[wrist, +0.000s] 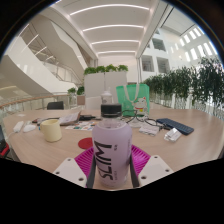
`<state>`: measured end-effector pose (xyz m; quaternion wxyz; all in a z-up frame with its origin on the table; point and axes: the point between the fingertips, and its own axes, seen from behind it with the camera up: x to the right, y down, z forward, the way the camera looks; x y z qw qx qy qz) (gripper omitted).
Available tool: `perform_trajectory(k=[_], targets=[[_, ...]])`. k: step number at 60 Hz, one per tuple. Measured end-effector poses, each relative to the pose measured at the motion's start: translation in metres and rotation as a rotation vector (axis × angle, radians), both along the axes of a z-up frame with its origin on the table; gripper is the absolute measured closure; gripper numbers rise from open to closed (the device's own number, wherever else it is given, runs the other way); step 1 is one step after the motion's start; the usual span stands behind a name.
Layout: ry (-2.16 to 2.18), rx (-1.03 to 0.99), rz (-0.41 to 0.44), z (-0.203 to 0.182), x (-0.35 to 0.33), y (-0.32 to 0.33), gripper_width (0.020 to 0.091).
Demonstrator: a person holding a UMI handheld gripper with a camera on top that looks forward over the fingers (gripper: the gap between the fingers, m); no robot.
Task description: Pour water
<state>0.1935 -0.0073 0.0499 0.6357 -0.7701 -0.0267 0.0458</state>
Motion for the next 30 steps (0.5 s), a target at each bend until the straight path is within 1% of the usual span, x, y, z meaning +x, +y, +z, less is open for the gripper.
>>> perform_trajectory(k=[4, 9, 13, 14, 18, 22, 23, 26, 28, 30], targets=[[-0.003, -0.033, -0.018, -0.004, 0.002, 0.002, 0.0610], [0.031, -0.103, -0.024, -0.005, 0.002, 0.007, 0.0671], [0.121, -0.167, -0.022, 0.002, 0.003, 0.013, 0.0695], [0.136, -0.169, -0.026, 0.009, 0.006, 0.015, 0.0707], [0.107, -0.146, -0.069, 0.040, 0.021, 0.033, 0.0707], [0.025, -0.109, -0.058, 0.086, 0.025, 0.056, 0.0709], [-0.006, -0.091, -0.058, 0.090, 0.017, 0.063, 0.0708], [-0.121, -0.051, -0.040, 0.121, 0.001, 0.082, 0.0707], [-0.216, -0.030, -0.027, 0.149, -0.004, 0.095, 0.0709], [-0.334, -0.002, -0.030, 0.157, -0.022, 0.109, 0.0709]])
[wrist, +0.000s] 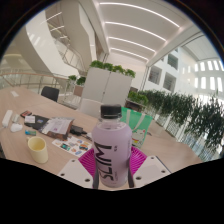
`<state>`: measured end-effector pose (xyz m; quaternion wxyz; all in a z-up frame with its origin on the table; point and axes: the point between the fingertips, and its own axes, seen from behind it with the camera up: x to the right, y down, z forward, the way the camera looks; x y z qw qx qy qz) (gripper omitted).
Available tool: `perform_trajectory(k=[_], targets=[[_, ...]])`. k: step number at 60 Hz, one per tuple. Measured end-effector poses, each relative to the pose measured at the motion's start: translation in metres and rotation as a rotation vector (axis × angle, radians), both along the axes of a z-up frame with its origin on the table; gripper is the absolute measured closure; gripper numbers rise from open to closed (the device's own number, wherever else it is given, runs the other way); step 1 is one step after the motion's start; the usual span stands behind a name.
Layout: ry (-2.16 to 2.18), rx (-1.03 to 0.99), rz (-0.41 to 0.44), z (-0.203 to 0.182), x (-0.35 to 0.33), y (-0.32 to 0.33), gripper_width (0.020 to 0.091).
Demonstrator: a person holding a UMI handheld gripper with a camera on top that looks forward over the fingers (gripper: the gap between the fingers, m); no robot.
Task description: Pour water
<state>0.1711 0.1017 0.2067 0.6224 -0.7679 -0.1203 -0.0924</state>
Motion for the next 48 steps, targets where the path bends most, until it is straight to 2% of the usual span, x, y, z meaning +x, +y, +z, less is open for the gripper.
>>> perform_trajectory(k=[2, 7, 11, 15, 19, 26, 29, 33, 36, 42, 48], targets=[[-0.129, 0.014, 0.018, 0.021, -0.010, 0.007, 0.0709], [-0.475, 0.056, 0.066, 0.040, -0.054, 0.034, 0.0711], [-0.797, 0.083, 0.093, 0.020, -0.099, 0.060, 0.0710], [-1.147, 0.078, 0.161, 0.006, -0.136, 0.067, 0.0709], [-1.413, 0.057, 0.275, -0.025, -0.156, 0.079, 0.0710], [-1.826, 0.016, 0.367, -0.052, -0.176, 0.082, 0.0710], [-1.904, 0.004, 0.393, -0.058, -0.183, 0.081, 0.0710], [-1.965, -0.009, 0.362, -0.052, -0.184, 0.081, 0.0709], [-1.978, -0.032, 0.372, -0.050, -0.185, 0.086, 0.0709], [-1.998, -0.055, 0.438, -0.061, -0.190, 0.085, 0.0709], [-1.828, -0.039, 0.404, -0.053, -0.194, 0.086, 0.0709]])
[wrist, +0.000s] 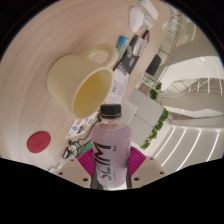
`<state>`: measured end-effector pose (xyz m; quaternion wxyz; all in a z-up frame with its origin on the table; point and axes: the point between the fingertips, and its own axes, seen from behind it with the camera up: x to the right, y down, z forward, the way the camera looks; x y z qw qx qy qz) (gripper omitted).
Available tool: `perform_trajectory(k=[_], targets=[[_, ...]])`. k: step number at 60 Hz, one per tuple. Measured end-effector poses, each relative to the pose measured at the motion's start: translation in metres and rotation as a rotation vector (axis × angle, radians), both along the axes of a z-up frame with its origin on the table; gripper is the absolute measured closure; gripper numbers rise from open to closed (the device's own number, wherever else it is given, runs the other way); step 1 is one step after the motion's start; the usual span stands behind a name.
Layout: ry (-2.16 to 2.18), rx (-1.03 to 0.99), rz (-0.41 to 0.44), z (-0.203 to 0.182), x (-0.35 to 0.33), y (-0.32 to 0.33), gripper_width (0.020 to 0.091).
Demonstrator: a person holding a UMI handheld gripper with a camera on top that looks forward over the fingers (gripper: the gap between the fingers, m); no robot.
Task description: Pour water
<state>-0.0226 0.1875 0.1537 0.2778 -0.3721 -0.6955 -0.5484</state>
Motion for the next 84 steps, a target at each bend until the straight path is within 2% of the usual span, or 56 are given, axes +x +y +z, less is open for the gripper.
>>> perform_trajectory(k=[5, 9, 11, 15, 22, 26, 27, 29, 33, 34, 40, 45, 47, 61, 64, 67, 73, 76, 84], targets=[[0.414, 0.048, -0.095, 0.019, -0.004, -0.004, 0.0707], [0.807, 0.086, -0.149, 0.054, -0.006, 0.000, 0.0706], [1.036, 0.125, -0.150, 0.072, -0.006, -0.013, 0.0705], [1.466, 0.061, -0.184, 0.087, 0.002, -0.008, 0.0654], [1.950, -0.072, -0.216, 0.067, 0.028, -0.014, 0.0590], [2.065, -0.091, -0.242, 0.038, 0.059, -0.018, 0.0592], [2.100, -0.087, -0.239, 0.012, 0.057, -0.023, 0.0591], [2.082, -0.129, -0.276, 0.013, 0.069, -0.023, 0.0592], [2.075, -0.184, -0.332, -0.033, 0.080, -0.029, 0.0593], [2.080, -0.195, -0.335, -0.056, 0.081, -0.031, 0.0594], [2.075, -0.266, -0.381, -0.082, 0.080, -0.038, 0.0592], [2.071, -0.307, -0.383, -0.103, 0.076, -0.038, 0.0585], [2.064, -0.294, -0.345, -0.100, 0.075, -0.040, 0.0583], [2.038, -0.316, -0.347, -0.103, 0.075, -0.038, 0.0559], [2.034, -0.317, -0.356, -0.102, 0.077, -0.040, 0.0538], [2.016, -0.329, -0.414, -0.109, 0.080, -0.043, 0.0504], [2.001, -0.383, -0.589, -0.128, 0.092, -0.063, 0.0256], [2.009, -0.402, -0.638, -0.131, 0.091, -0.079, 0.0272], [1.978, -0.350, -0.676, -0.105, 0.105, -0.136, 0.0270]])
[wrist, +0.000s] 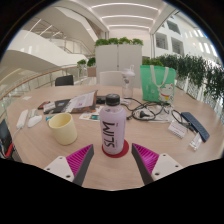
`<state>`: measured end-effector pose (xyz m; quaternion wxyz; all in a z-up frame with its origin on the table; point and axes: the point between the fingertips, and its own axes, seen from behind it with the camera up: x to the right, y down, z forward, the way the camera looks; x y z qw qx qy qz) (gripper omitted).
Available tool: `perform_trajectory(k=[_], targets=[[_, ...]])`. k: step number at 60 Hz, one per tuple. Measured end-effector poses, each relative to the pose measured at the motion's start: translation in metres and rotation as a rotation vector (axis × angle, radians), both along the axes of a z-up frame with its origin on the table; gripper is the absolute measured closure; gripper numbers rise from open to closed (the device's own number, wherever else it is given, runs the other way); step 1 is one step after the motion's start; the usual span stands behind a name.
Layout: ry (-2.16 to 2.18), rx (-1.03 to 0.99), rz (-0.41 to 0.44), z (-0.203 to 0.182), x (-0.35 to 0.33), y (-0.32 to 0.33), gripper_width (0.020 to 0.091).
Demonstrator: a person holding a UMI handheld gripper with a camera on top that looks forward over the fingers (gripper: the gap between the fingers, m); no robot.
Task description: Pour water
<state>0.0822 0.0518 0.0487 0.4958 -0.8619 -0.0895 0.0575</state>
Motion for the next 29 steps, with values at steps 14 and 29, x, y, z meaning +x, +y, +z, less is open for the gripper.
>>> perform_trajectory(k=[14, 29], targets=[[-0.041, 0.058, -0.109, 0.078, -0.015, -0.115, 0.0270], [-0.018, 0.047, -0.265, 0.124, -0.058, -0.234, 0.0265]])
